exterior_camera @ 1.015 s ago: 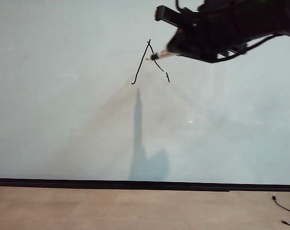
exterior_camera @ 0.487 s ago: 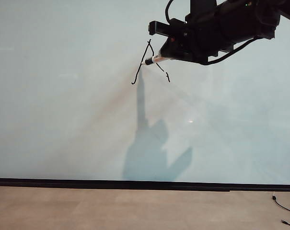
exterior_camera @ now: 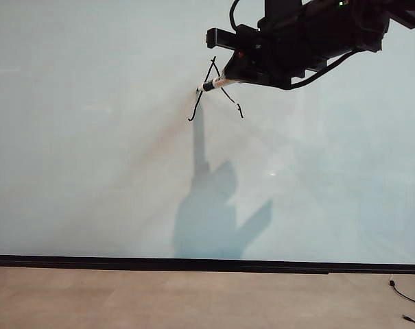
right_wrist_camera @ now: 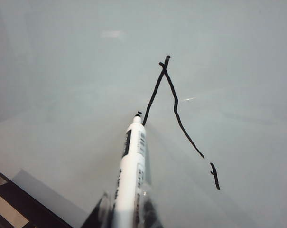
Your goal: Pick up the pen on the shelf to the right of the whiteboard and write the letter A.
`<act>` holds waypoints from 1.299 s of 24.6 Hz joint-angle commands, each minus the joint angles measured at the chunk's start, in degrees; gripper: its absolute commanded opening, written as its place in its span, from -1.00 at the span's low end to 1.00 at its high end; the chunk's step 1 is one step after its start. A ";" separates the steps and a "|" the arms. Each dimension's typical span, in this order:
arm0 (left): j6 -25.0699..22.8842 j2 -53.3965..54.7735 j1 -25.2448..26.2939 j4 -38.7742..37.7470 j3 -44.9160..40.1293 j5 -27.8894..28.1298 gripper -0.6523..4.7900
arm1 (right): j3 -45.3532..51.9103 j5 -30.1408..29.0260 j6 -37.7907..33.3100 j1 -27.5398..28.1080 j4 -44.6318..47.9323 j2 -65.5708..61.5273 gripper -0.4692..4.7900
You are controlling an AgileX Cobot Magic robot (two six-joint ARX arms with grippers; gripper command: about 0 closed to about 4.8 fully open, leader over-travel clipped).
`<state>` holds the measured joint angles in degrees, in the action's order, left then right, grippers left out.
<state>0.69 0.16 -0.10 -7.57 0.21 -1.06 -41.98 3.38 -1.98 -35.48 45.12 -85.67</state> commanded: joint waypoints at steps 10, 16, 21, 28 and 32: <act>-0.24 0.02 0.00 0.35 0.17 -0.24 -0.78 | -0.15 4.85 1.33 0.02 -1.66 2.36 -0.85; -0.24 0.02 0.00 0.35 0.17 -0.24 -0.78 | 0.07 7.28 1.68 0.02 -3.63 3.58 -0.85; -0.24 0.02 0.00 0.35 0.17 -0.24 -0.78 | 0.09 8.46 2.08 0.02 -4.98 4.50 -0.85; -0.24 0.02 0.00 0.35 0.17 -0.24 -0.78 | 0.85 10.32 2.69 0.04 -6.40 6.49 -0.85; -0.24 0.02 0.00 0.35 0.17 -0.24 -0.78 | 1.25 10.75 2.69 0.04 -6.40 6.84 -0.85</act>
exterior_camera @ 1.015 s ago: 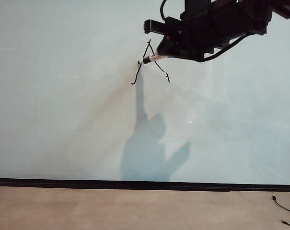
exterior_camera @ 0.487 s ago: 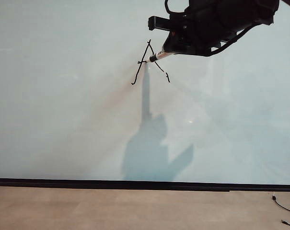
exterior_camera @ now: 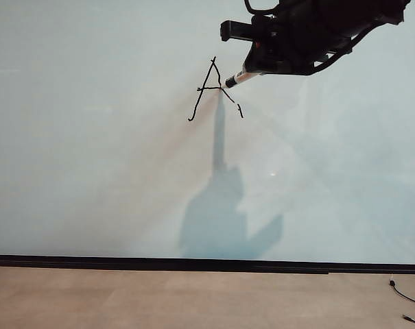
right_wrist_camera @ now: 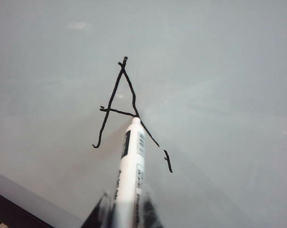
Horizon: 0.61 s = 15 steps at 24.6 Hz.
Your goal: Pick up the pen on the shelf to the right of the whiteboard and write the letter A.
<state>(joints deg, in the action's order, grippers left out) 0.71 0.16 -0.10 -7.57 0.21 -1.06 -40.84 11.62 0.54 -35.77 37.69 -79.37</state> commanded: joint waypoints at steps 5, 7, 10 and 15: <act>-0.26 0.02 0.00 0.35 0.17 -0.24 -0.78 | 0.28 2.82 0.17 0.33 0.87 0.81 -0.85; -0.24 0.02 0.00 0.35 0.17 -0.24 -0.78 | 0.26 2.62 0.17 0.31 0.90 1.07 -0.85; -0.26 0.02 0.00 0.35 0.17 -0.24 -0.78 | 0.28 1.90 0.17 0.15 0.81 1.57 -0.85; -0.26 0.02 0.00 0.35 0.17 -0.24 -0.78 | 0.33 1.92 1.36 -2.82 -3.69 5.79 -0.85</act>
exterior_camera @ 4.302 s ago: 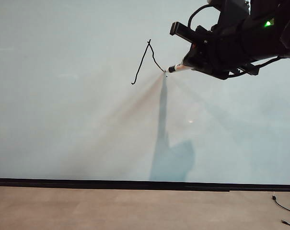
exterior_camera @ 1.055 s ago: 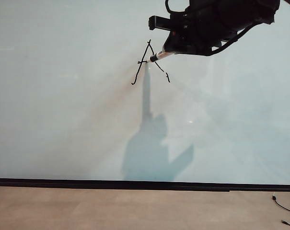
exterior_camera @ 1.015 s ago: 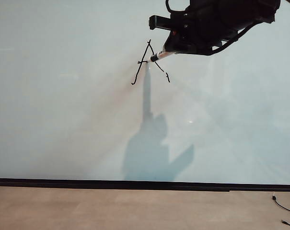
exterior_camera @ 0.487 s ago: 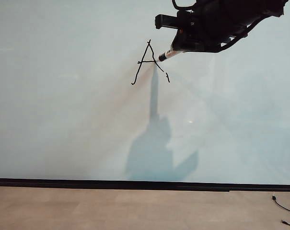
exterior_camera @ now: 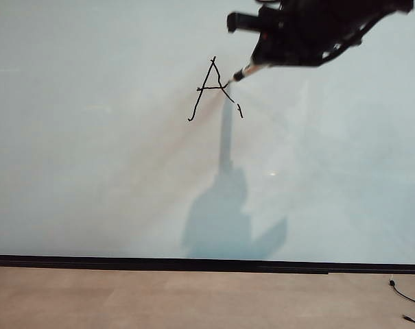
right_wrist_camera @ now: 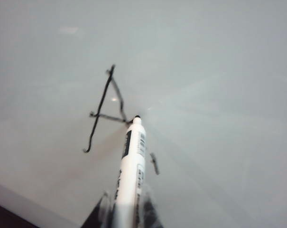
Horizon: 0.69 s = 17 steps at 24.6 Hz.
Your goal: Pick up the pen on the shelf to the right of the whiteboard and write the letter A.
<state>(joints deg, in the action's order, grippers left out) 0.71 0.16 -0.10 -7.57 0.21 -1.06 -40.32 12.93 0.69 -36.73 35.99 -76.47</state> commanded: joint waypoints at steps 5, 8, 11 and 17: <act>-0.24 0.02 0.00 0.35 0.17 -0.26 -0.78 | 7.17 4.96 2.43 -5.40 -4.22 15.47 -0.85; -0.26 0.02 0.00 0.35 0.17 -0.24 -0.78 | 12.39 6.03 4.28 -6.16 -5.86 22.21 -0.85; -0.26 0.02 0.00 0.33 0.17 -0.24 -0.78 | 17.86 6.23 6.36 -6.21 -6.19 28.76 -0.85; -0.24 0.02 0.00 0.35 0.17 -0.26 -0.78 | 26.53 8.24 7.93 -6.12 -9.16 42.14 -0.85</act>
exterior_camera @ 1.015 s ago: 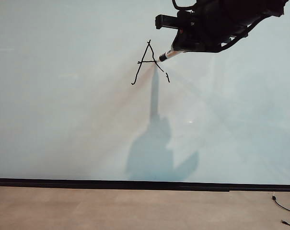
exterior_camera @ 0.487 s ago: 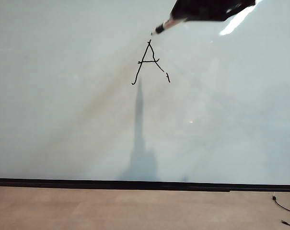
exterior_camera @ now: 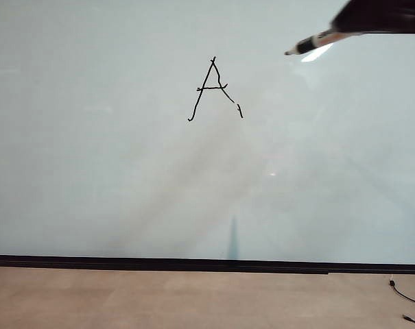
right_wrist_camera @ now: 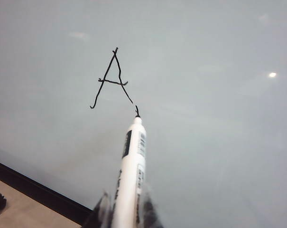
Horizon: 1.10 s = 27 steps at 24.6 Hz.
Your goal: Pick up the pen on the shelf to the right of the whiteboard and write the letter A.
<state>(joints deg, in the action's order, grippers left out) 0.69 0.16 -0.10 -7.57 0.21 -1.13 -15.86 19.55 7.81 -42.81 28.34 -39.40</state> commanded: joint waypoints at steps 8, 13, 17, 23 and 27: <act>-0.24 0.02 -0.02 0.35 0.17 -0.17 -0.78 | 8.33 4.48 0.87 0.35 -11.72 22.34 -0.85; -0.24 0.02 -0.02 0.35 0.17 -0.17 -0.78 | 11.89 4.57 0.87 0.33 -15.69 32.37 -0.85; -0.22 0.02 -0.02 0.35 0.17 -0.17 -0.78 | 12.81 5.01 0.74 0.31 -19.06 36.92 -0.85; -0.22 0.02 0.00 0.35 0.17 -0.17 -0.78 | 13.27 5.03 0.74 0.28 -22.47 39.32 -0.85; -0.24 0.02 0.00 0.33 0.17 -0.20 -0.78 | 14.43 5.01 0.48 0.31 -22.60 39.32 -0.85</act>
<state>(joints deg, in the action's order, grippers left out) 0.69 0.16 -0.10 -7.57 0.21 -1.10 -1.85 24.43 8.62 -42.41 5.08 -0.03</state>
